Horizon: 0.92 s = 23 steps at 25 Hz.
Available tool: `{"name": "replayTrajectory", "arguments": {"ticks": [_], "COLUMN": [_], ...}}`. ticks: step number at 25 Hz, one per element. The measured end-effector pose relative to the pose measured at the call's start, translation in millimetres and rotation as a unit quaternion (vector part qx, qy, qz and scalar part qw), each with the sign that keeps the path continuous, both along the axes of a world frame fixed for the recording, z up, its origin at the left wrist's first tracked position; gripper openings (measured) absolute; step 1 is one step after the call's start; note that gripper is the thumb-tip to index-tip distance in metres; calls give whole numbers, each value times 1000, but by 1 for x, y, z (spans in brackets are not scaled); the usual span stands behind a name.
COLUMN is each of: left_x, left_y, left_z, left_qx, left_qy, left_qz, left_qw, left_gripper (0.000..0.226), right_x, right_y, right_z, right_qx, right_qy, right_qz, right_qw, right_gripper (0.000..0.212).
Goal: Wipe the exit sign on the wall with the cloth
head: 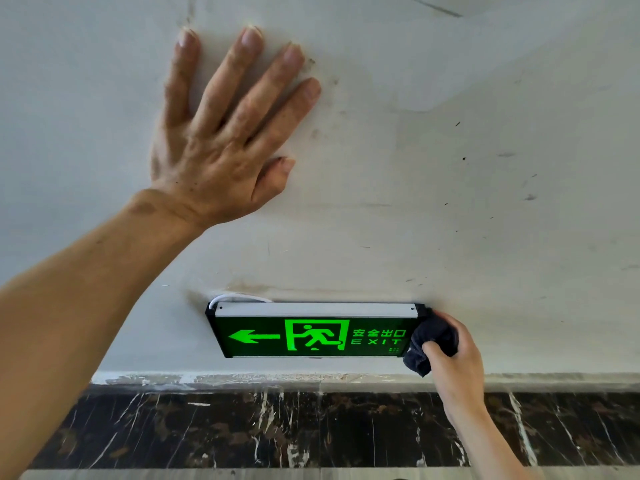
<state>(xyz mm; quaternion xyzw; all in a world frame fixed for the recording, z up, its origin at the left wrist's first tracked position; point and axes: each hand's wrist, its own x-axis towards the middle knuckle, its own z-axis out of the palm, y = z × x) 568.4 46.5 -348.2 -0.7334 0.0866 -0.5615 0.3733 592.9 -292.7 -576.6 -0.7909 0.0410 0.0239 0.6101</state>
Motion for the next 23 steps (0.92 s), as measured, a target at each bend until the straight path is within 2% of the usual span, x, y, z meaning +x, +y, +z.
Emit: {"name": "replayTrajectory", "arguments": {"ticks": [5, 17, 20, 21, 23], "left_x": [-1, -1, -3, -3, -4], "left_y": [-1, -1, 0, 0, -1], "left_z": [0, 1, 1, 1, 2], "left_qx": [-5, -8, -11, -14, -16], "left_qy": [12, 5, 13, 16, 18], "left_qz": [6, 13, 15, 16, 16], "left_qw": [1000, 1000, 1000, 1000, 1000], "left_gripper": [64, 66, 65, 65, 64], "right_x": [0, 3, 9, 11, 9], "right_y": [1, -4, -11, -14, -16], "right_z": [-21, -56, -59, -62, -68], "right_qx": [-56, -91, -69, -37, 93], "right_qy": [-8, 43, 121, 160, 250], "right_qz": [25, 54, 42, 19, -41], "right_qw": [998, 993, 989, 986, 963], "right_gripper": [51, 41, 32, 31, 32]}}
